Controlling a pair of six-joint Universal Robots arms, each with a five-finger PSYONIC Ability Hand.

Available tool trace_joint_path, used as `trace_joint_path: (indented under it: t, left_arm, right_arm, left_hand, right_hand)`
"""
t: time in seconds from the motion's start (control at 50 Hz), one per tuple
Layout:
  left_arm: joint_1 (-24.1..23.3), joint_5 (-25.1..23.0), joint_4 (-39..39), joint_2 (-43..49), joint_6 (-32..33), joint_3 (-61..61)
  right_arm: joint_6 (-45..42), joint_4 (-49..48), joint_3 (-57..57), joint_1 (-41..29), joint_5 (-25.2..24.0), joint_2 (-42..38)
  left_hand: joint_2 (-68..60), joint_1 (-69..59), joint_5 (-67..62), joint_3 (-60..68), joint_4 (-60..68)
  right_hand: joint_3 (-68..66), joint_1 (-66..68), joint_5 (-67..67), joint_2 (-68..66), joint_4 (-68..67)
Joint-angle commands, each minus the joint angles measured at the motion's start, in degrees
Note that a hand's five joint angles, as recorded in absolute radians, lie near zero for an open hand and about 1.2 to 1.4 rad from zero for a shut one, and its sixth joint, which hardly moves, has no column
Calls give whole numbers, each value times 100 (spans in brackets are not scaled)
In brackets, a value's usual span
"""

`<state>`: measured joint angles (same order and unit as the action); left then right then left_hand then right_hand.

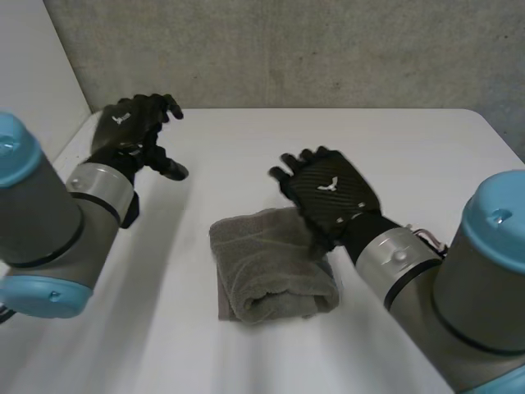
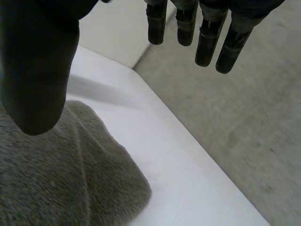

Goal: Fold the towel.

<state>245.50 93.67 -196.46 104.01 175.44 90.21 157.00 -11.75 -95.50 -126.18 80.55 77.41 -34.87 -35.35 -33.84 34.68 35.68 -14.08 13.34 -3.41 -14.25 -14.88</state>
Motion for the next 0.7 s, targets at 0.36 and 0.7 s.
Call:
trace_joint_path:
  t: [0.36, 0.7]
  left_arm:
    - [-1161, 538, 433, 2096, -318, -170]
    - [-1092, 820, 627, 858, -89, -469]
  right_arm:
    - [1202, 762, 936, 507, -57, -2098]
    - [1211, 762, 1218, 577, 31, -622]
  left_hand:
    - [766, 815, 1663, -747, -847]
    - [1204, 1252, 2101, -1185, -1285]
  right_hand:
    - [408, -334, 341, 425, 488]
    - [408, -334, 341, 425, 488]
